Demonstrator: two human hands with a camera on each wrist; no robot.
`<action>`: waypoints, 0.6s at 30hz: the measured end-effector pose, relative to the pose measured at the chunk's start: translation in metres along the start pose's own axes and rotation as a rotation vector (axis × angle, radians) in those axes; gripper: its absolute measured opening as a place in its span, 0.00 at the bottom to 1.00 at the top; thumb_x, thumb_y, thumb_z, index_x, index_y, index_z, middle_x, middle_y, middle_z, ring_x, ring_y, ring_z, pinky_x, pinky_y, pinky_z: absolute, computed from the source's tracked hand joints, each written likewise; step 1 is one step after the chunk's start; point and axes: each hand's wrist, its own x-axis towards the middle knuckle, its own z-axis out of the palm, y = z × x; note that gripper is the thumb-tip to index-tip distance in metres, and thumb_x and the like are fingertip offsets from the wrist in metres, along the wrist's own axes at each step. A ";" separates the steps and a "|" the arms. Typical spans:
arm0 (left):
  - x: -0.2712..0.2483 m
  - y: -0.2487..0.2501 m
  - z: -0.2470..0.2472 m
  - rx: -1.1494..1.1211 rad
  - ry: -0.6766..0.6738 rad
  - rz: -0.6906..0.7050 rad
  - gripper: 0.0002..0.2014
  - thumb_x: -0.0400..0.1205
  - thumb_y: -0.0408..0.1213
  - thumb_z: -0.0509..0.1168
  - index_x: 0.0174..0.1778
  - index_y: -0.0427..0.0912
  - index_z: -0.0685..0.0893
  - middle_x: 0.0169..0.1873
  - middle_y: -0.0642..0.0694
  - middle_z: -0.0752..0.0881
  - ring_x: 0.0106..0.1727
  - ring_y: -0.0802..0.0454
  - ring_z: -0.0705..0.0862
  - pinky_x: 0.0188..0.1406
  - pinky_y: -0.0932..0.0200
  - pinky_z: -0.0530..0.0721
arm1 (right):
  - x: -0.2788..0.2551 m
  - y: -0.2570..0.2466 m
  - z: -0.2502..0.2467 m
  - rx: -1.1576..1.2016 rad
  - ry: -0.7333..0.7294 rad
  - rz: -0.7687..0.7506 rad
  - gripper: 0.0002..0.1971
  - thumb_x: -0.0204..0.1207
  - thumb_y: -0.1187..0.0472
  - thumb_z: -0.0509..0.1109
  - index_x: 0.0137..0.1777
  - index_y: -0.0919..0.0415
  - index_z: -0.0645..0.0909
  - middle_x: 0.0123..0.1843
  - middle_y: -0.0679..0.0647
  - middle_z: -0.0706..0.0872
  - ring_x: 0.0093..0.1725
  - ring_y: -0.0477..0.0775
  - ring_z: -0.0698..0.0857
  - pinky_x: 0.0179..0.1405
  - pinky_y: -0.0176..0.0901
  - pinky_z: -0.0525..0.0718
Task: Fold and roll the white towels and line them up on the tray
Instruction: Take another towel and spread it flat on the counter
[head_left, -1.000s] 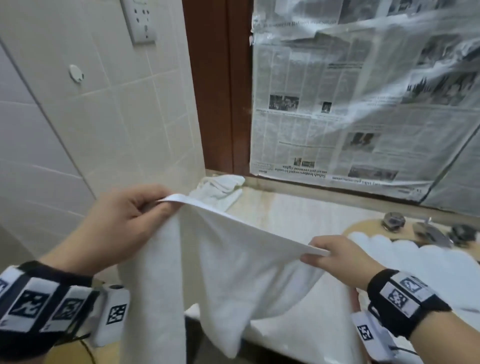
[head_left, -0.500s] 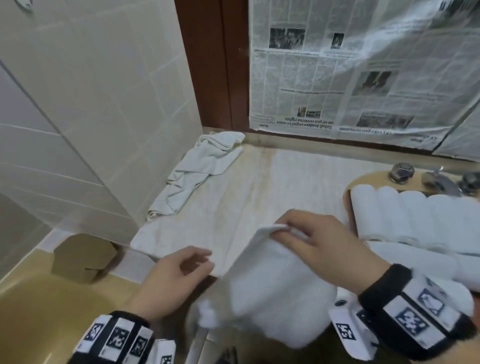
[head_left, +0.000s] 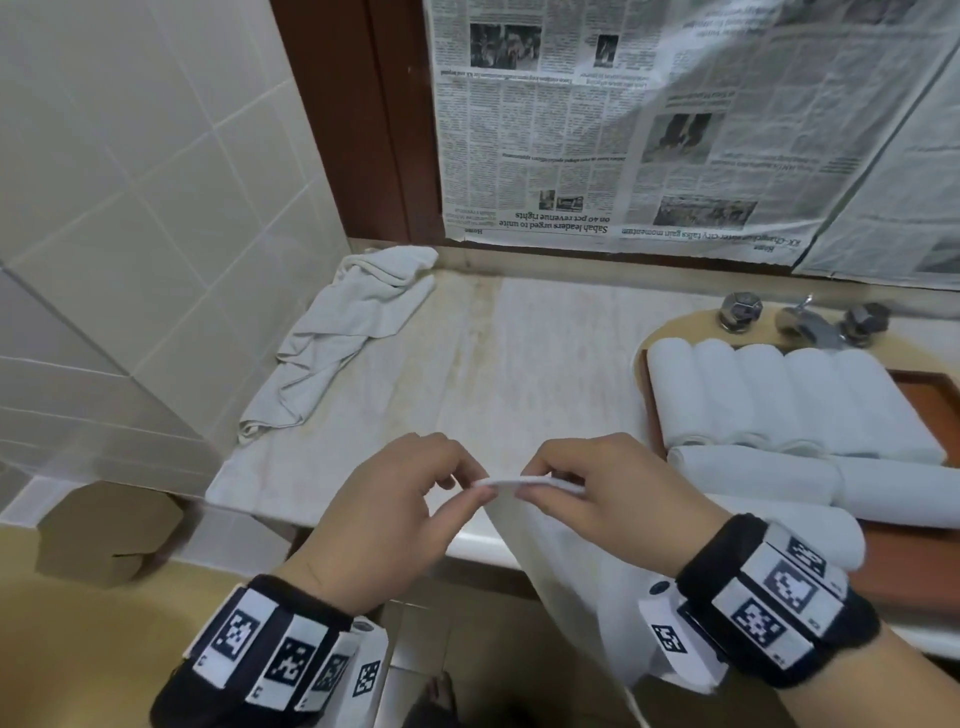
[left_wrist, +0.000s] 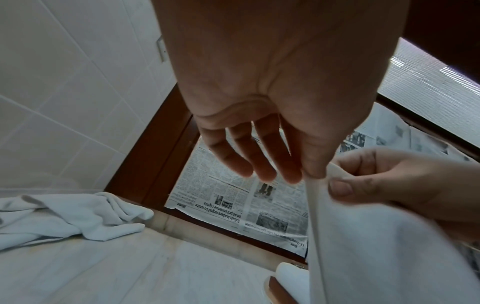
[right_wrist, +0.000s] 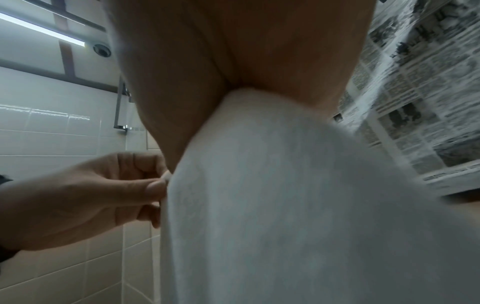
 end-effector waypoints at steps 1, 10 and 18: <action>0.002 0.003 -0.001 0.027 0.023 0.031 0.05 0.84 0.55 0.70 0.46 0.61 0.85 0.41 0.67 0.82 0.47 0.60 0.83 0.44 0.56 0.84 | -0.005 0.005 -0.002 0.019 -0.007 0.000 0.13 0.83 0.39 0.66 0.44 0.44 0.84 0.35 0.43 0.85 0.38 0.44 0.83 0.39 0.42 0.81; 0.032 0.007 -0.051 0.261 0.247 0.178 0.07 0.83 0.47 0.72 0.44 0.48 0.87 0.38 0.62 0.80 0.41 0.54 0.77 0.41 0.56 0.76 | -0.053 0.055 -0.011 0.245 0.123 0.184 0.26 0.80 0.41 0.70 0.28 0.59 0.77 0.26 0.56 0.67 0.27 0.43 0.68 0.31 0.37 0.64; 0.032 -0.035 -0.079 0.259 0.395 -0.094 0.05 0.81 0.45 0.74 0.46 0.49 0.88 0.38 0.57 0.84 0.42 0.56 0.80 0.42 0.55 0.76 | -0.077 0.064 -0.028 0.189 0.228 0.195 0.06 0.77 0.43 0.73 0.40 0.33 0.89 0.27 0.43 0.83 0.33 0.45 0.82 0.33 0.30 0.72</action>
